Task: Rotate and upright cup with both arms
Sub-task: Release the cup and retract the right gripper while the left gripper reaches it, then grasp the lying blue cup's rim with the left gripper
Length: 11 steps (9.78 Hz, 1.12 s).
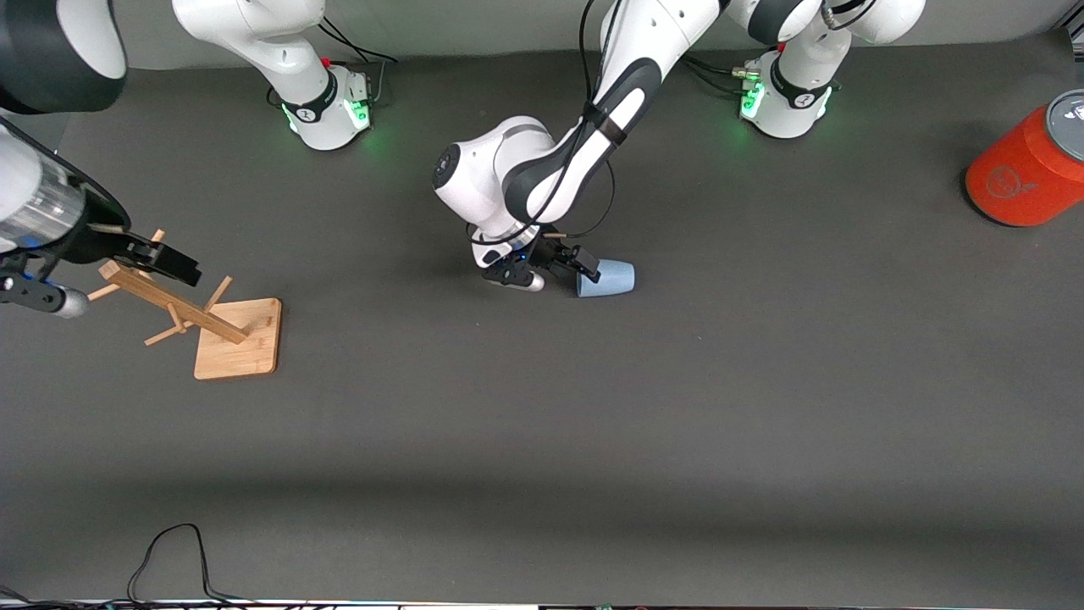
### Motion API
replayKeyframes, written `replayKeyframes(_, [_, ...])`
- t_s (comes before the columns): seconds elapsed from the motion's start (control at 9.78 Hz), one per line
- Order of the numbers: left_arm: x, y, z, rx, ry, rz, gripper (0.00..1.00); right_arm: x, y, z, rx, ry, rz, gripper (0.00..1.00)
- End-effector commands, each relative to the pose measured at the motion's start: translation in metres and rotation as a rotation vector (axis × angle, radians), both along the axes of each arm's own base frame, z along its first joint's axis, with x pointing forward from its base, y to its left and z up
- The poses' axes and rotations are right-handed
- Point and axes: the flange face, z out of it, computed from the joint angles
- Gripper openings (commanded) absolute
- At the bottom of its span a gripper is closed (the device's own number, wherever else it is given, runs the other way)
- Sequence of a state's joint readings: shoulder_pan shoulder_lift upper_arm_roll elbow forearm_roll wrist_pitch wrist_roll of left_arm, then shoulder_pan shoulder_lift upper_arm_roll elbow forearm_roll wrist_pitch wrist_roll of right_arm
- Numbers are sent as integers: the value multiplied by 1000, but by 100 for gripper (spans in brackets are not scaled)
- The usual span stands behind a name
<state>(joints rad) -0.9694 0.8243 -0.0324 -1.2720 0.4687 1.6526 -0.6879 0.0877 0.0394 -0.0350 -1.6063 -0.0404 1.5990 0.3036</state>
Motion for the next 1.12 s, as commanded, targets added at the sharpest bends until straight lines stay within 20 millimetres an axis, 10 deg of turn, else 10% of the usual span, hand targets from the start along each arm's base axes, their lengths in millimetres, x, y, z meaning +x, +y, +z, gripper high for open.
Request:
replayKeyframes(0.0, [-5,-6,-15,71,-13,-61,95,-3,-18,3,22,-34,163,100])
replayKeyframes(0.51, [-10,-1,-38,120,21,-106,85,-3,-45,12,24,-46,273,100])
replayKeyframes(0.82, [-9,3,-45,149,31,-140,17,-5,-59,12,26,-38,248,100])
replayKeyframes(1.02, [-8,3,-41,145,27,-134,0,-5,-52,12,26,-37,260,100])
